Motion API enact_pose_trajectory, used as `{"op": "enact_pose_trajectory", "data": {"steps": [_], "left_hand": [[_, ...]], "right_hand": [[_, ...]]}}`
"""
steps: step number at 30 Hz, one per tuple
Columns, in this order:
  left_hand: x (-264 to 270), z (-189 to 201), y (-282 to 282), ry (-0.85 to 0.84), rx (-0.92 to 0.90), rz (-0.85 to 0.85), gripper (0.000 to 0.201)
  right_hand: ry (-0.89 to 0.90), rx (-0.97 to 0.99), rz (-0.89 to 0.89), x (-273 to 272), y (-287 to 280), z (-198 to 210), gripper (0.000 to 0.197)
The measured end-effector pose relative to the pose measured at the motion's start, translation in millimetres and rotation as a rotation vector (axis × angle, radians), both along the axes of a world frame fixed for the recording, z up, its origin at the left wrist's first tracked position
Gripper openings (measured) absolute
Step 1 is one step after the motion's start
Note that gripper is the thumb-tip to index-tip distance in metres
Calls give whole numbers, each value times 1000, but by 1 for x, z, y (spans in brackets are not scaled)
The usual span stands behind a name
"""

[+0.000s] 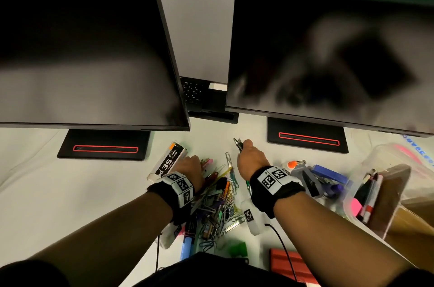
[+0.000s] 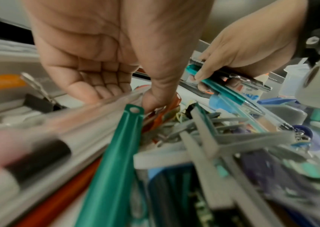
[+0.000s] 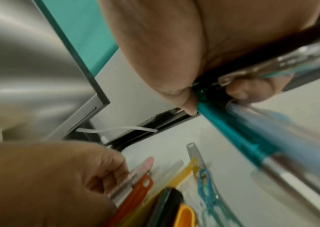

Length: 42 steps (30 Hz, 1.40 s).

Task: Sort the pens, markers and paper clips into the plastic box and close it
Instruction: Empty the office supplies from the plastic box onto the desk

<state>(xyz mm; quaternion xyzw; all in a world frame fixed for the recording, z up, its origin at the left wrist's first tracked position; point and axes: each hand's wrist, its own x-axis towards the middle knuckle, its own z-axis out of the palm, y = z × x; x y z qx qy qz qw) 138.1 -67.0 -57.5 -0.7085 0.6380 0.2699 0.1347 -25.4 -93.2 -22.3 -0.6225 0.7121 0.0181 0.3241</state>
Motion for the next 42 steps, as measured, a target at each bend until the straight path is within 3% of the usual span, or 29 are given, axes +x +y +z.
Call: {"op": "enact_pose_trajectory", "data": {"steps": [6,11,22,26,31,34,42], "left_hand": [[-3,0,6,-35,-73,-16,63],[-3,3,5,-85,-57,-102,26],[-11,21,7,-19,-146,-4,31],[-17,34,2,34,-171,34,27],[-20,46,-4,104,-199,12,20],[-37,64,-7,198,-222,-35,16],[-147,123,12,464,-245,-230,20]], "right_hand": [[-195,-130,-109,-21,9,21,24],[-332,-187,-269,-33,18,41,26],[-512,-376,-534,-81,29,90,22],[-386,-464,-683,-150,28,109,21],[-187,-321,-760,-224,31,116,34],[-93,-209,-732,-244,37,115,36],[-97,-106,-726,-246,41,107,38]]}}
